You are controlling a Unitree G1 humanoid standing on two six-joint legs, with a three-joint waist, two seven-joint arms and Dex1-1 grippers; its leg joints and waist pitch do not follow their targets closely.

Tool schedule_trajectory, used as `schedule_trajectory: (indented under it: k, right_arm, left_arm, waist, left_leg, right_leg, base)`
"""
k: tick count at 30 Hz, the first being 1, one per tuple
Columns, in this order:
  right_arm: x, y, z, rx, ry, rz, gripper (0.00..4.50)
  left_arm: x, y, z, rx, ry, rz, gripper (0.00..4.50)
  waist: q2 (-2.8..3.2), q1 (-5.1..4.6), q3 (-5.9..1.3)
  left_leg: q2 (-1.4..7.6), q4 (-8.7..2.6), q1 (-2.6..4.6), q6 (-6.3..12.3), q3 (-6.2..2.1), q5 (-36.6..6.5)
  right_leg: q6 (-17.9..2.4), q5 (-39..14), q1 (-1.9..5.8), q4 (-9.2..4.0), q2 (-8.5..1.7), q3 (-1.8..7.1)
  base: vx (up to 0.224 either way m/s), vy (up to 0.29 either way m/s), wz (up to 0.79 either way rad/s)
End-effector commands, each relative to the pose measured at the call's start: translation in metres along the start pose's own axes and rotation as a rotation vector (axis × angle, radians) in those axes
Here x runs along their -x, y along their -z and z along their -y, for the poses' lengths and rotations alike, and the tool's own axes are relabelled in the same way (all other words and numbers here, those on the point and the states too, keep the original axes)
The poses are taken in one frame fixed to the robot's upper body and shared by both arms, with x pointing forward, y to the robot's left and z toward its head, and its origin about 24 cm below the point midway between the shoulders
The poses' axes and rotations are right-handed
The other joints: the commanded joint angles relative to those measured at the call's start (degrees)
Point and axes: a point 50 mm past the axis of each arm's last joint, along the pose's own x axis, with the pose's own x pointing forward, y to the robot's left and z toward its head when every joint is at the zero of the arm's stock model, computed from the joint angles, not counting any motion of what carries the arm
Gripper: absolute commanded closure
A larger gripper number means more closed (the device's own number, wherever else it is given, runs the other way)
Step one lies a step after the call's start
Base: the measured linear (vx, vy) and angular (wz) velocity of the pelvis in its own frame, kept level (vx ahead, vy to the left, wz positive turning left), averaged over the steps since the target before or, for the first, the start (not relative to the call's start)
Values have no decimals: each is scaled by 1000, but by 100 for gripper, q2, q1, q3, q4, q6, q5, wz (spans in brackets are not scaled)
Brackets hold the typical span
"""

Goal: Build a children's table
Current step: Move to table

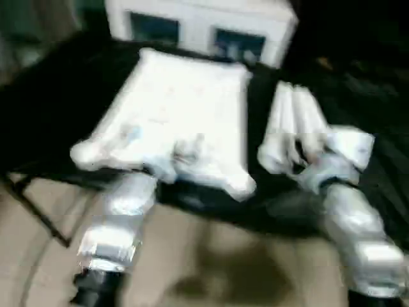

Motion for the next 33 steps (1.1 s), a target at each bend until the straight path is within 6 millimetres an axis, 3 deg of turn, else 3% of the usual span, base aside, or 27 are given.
schedule_trajectory:
  k: [1,2,3,4,6,7,8,9,10,11,13,15,17,19,21,22,23,24,25,26,27,28,29,30,31,32,33]
  right_arm:
    - [-3,-4,-17,-9,-78,11,0]
    - [-3,-4,-17,-7,-80,10,0]
    - [-3,-4,-17,-4,-82,8,0]
    - [-3,-2,-18,-9,-84,-1,0]
    - [-3,-1,-20,-19,-89,-6,0]
    - [-3,-1,-20,-19,-91,-7,0]
    - [-3,-1,-20,-21,-89,-7,0]
    - [-3,-1,-19,-26,-86,-8,0]
    - [-3,-1,-19,-25,-82,-10,0]
    - [-3,-1,-18,-21,-79,-11,0]
    - [-2,-1,-18,-23,-74,-13,0]
    - [-1,0,-16,-23,-61,-13,0]
    - [0,0,-13,-22,-48,-12,0]
    - [2,0,-11,-20,-31,-14,0]
    - [4,1,-8,-23,-4,-16,0]
    - [5,2,-7,-28,5,-17,0]
    - [6,2,-6,-32,10,-19,0]
    - [6,2,-6,-33,12,-20,0]
    - [9,3,-3,-35,35,-27,0]
    - [10,4,-2,-35,44,-30,0]
    - [13,4,0,-30,59,-34,0]
    - [16,4,1,-26,68,-35,0]
    - [21,4,4,-15,86,-36,0]
    - [23,4,5,-12,95,-38,0]
    - [24,4,6,-10,101,-39,0]
    - [28,3,9,-2,129,-46,0]
    - [30,2,11,0,138,-45,0]
  left_arm:
    - [5,1,-19,-15,-71,-18,8]
    - [5,1,-19,-18,-72,-17,8]
    - [5,0,-19,-26,-73,-16,8]
    - [7,0,-21,-36,-69,-16,8]
    - [9,1,-23,-44,-64,-20,8]
    - [9,1,-23,-44,-66,-21,8]
    - [10,1,-23,-42,-67,-22,8]
    - [10,1,-23,-40,-67,-23,8]
    - [9,1,-22,-39,-65,-22,8]
    - [9,1,-22,-37,-62,-22,8]
    - [8,1,-21,-36,-58,-23,8]
    - [6,1,-19,-38,-45,-23,8]
    - [4,1,-17,-40,-30,-22,8]
    - [3,1,-15,-38,-18,-22,8]
    - [1,1,-11,-34,5,-21,8]
    - [0,1,-10,-34,11,-20,8]
    - [-1,0,-9,-35,17,-18,8]
    - [-2,0,-9,-35,18,-18,8]
    - [-3,-1,-5,-33,42,-3,8]
    - [-3,-2,-4,-37,52,1,8]
    - [-3,-2,-1,-45,67,4,8]
    - [-3,-1,1,-29,89,5,8]
    - [-4,3,3,-33,105,-17,8]
    - [-4,4,3,-32,107,-22,8]
    - [-5,4,3,-30,107,-25,8]
    - [-7,5,3,-20,113,-27,8]
    - [-8,6,2,-18,110,-29,8]
  waist:
    - [506,-411,-464]
    - [448,-568,-530]
    - [287,-314,-349]
    - [137,-308,-283]
    - [-18,-328,-157]
    - [-188,-370,-50]
    - [-381,-382,-75]
    - [-473,-207,-100]
    - [-406,-215,-30]
    - [-431,-155,-143]
    - [-253,-167,-138]
    - [109,-534,-99]
    - [99,-780,-239]
    - [-46,-843,-217]
    - [-301,-644,-285]
    - [-227,-391,-316]
    - [-208,-291,-297]
    - [-103,-302,-307]
    - [104,-321,-255]
    - [276,-370,-161]
    - [461,-400,-225]
    - [584,-612,-351]
    - [492,-524,-359]
    - [531,-466,-362]
    - [276,-413,-413]
    - [31,-317,-538]
    - [-8,-181,-555]
  left_leg:
    - [417,-599,882,1357,-654,2409]
    - [889,-799,1141,2171,-1183,3510]
    - [1019,-848,847,2320,-1042,3408]
    - [869,-1067,560,1872,-574,1972]
    - [685,-1354,520,1847,-191,183]
    - [527,-1441,494,1470,249,-1297]
    - [331,-1251,509,1164,414,-1799]
    - [23,-374,854,641,447,-1366]
    - [56,-133,596,524,166,-507]
    - [16,-281,340,351,20,-66]
    - [9,-574,369,314,-12,293]
    - [492,-1440,1061,317,-242,144]
    - [877,-1440,1648,1421,-630,242]
    - [468,-1328,1453,1952,-317,950]
    - [-316,-834,723,1686,157,451]
    - [-150,-142,293,1041,-8,74]
    - [28,61,15,383,-163,191]
    - [55,76,-128,172,-207,340]
    - [104,-143,96,-462,-195,553]
    - [165,-977,247,-885,-100,1227]
    - [299,-1218,575,-954,-80,1457]
    - [1107,-1278,1112,-839,-425,1471]
    - [1152,-1121,1088,-576,-183,2254]
    - [1029,-1024,1015,-543,2,2800]
    - [428,-759,816,-487,487,3348]
    - [-138,-572,369,-468,668,2669]
    - [-122,-420,133,-324,514,1702]
  right_leg:
    - [657,3556,-948,979,-207,-1101]
    - [488,934,-1306,1158,-429,-1253]
    - [298,-123,-1382,1236,-655,-1198]
    - [243,441,-1330,1253,-639,-1239]
    - [-104,1211,-1349,769,-682,-1256]
    - [-407,1136,-1219,114,-796,-1149]
    - [-401,-5,-1118,-391,-958,-904]
    - [-494,-3383,-999,-1050,-1470,-318]
    - [-744,-4710,-653,-1225,-1826,-76]
    - [-999,-3881,-266,-999,-1644,-72]
    - [-1708,-2009,-268,-872,-1309,-221]
    - [-1538,-579,-1013,-279,-640,-1001]
    - [-819,614,-1577,285,-888,-1273]
    - [-860,1271,-1484,6,-1002,-1252]
    - [-1496,689,-431,-494,-1294,-571]
    - [-2894,146,56,-869,-1978,17]
    - [-3494,723,148,-765,-1901,-35]
    - [-3555,1232,158,-653,-1781,-114]
    - [-3357,1471,-127,-676,-1325,-97]
    - [-2207,1429,-420,-466,-573,-474]
    - [-1476,1303,-693,-327,-355,-720]
    - [-594,563,-1339,239,-606,-944]
    - [-354,1143,-1415,163,-845,-947]
    - [-373,1722,-1440,72,-906,-906]
    - [-560,3216,-1303,-125,-774,-722]
    - [-604,4766,-733,-76,-592,-237]
    - [-714,5683,-565,-119,-905,127]
  base:
    - [-218,129,-13]
    - [-156,-68,-28]
    - [-156,-68,-28]
    - [71,-62,-7]
    - [90,-15,14]
    - [52,-72,19]
    - [115,-122,39]
    - [115,-122,39]
    - [121,-95,27]
    - [87,-16,9]
    - [96,-2,17]
    - [111,19,29]
    - [164,26,20]
    - [163,23,18]
    - [170,-10,10]
    - [173,17,16]
    - [155,63,13]
    - [155,63,13]
    - [132,45,-1]
    - [104,67,-26]
    - [104,67,-26]
    - [108,63,-47]
    - [109,31,-37]
    - [109,31,-37]
    - [99,30,-38]
    - [76,17,-52]
    - [76,17,-52]
